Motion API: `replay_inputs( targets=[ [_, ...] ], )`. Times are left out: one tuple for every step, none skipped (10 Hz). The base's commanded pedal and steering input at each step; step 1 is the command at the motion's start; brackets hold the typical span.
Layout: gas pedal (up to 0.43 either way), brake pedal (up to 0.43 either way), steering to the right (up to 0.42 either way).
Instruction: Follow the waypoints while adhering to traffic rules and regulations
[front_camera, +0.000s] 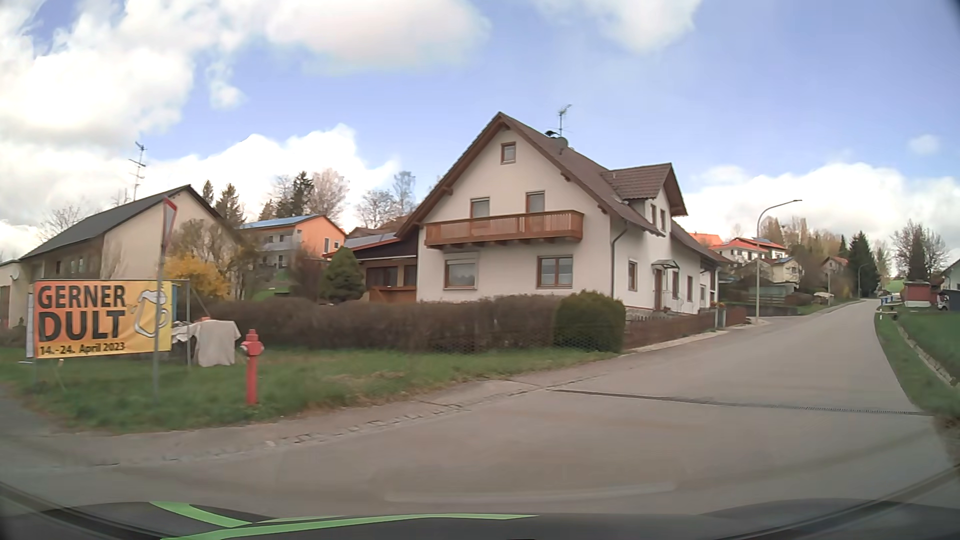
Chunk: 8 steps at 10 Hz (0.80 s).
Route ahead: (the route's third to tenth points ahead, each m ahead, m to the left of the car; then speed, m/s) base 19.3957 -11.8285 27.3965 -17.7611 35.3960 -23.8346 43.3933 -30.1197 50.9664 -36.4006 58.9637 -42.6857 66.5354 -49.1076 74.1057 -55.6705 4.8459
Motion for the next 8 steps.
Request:
replay_inputs(
  targets=[
    [0.197,0.000,0.389],
    [0.209,0.000,0.381],
    [0.209,0.000,0.375],
    [0.209,0.000,0.368],
    [0.220,0.000,0.361],
    [0.248,0.000,0.349],
    [0.268,0.000,0.332],
    [0.280,0.000,0.318]
  ],
)
